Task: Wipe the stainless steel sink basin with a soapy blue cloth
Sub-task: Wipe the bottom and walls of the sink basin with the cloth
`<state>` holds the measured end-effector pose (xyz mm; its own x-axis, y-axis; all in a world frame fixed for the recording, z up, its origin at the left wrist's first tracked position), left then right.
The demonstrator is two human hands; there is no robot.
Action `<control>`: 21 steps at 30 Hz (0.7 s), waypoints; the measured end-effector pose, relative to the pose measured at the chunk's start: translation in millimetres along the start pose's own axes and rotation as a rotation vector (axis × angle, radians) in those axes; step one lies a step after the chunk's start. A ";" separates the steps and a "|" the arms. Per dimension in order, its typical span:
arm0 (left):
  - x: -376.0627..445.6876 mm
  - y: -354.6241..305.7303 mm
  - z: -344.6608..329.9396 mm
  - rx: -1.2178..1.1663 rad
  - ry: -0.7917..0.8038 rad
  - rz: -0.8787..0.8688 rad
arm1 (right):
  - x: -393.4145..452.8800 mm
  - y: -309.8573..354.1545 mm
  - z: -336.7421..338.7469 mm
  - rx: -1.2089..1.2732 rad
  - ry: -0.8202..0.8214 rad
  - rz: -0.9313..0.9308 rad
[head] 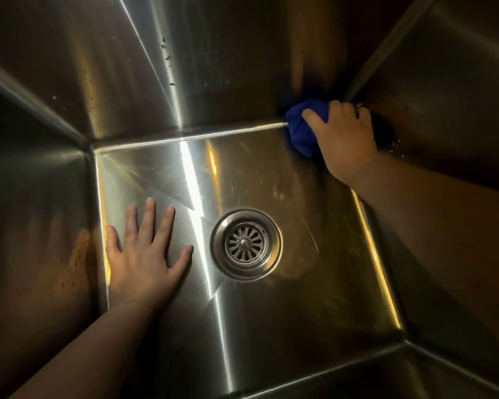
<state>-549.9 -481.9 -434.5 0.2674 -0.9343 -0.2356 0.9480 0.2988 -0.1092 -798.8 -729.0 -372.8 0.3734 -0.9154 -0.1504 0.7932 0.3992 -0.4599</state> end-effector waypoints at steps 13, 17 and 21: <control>-2.8 -1.1 3.5 -0.054 -0.017 -0.002 | -131.8 11.4 -13.9 -0.024 0.466 0.079; -3.7 -1.5 4.8 -0.061 -0.011 -0.004 | -190.8 12.2 -31.3 0.004 0.716 0.109; -3.4 -1.3 5.5 -0.061 -0.008 -0.006 | -210.0 13.1 -31.4 0.078 0.834 0.076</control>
<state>-551.1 -480.2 -428.3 0.2632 -0.9375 -0.2275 0.9374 0.3043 -0.1693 -882.0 -533.2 -374.7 -0.0268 -0.6122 -0.7903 0.8225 0.4358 -0.3655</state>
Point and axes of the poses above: each hand's wrist, its own x-axis towards the middle knuckle, its own z-axis out of the back of the hand, y = z × x, the point moved 5 cm from there along x, towards the middle knuckle, and after that the axes turned 4 degrees about -x, right-handed, at the moved point
